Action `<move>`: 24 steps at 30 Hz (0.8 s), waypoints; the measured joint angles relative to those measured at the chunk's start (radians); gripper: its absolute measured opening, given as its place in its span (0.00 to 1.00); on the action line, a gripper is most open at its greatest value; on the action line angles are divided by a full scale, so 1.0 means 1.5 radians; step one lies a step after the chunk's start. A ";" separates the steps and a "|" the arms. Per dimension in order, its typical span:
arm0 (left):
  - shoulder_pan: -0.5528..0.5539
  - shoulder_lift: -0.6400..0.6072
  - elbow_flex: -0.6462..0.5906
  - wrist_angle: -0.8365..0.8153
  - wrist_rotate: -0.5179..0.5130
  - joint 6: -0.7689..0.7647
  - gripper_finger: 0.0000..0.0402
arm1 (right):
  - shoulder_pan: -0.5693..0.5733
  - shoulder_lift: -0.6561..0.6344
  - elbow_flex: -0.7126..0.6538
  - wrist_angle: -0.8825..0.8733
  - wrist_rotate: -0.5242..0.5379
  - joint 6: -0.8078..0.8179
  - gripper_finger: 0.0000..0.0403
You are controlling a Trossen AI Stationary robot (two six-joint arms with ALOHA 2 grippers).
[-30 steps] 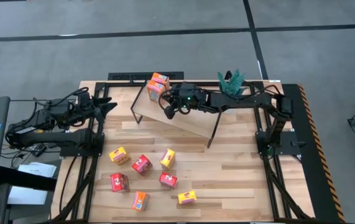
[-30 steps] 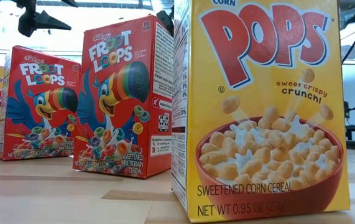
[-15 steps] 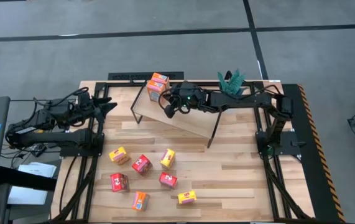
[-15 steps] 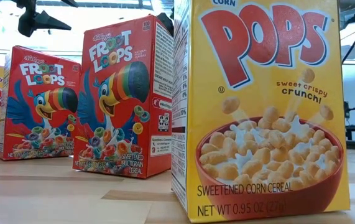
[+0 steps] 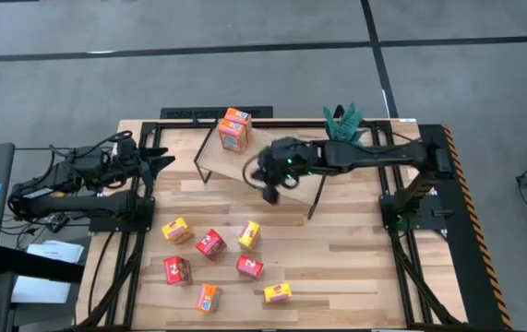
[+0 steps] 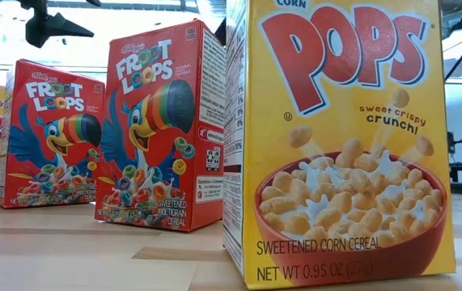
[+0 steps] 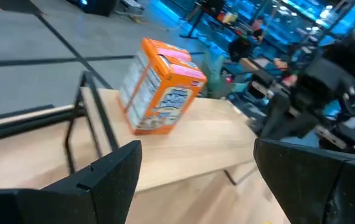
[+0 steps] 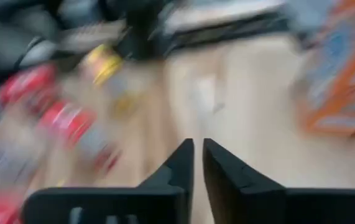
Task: Stack cereal on shelf
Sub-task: Put the bottom yellow cereal box on the shelf
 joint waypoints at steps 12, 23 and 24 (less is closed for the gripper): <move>0.000 0.004 0.000 0.054 0.219 -0.060 0.75 | 0.184 -0.015 0.006 -0.106 -0.086 0.032 0.69; 0.000 0.047 0.000 0.063 0.235 -0.079 0.75 | 0.354 -0.011 0.005 -0.138 -0.054 0.121 0.74; 0.000 0.054 0.000 0.063 0.234 -0.079 0.75 | 0.363 -0.011 0.005 -0.139 -0.038 0.124 0.74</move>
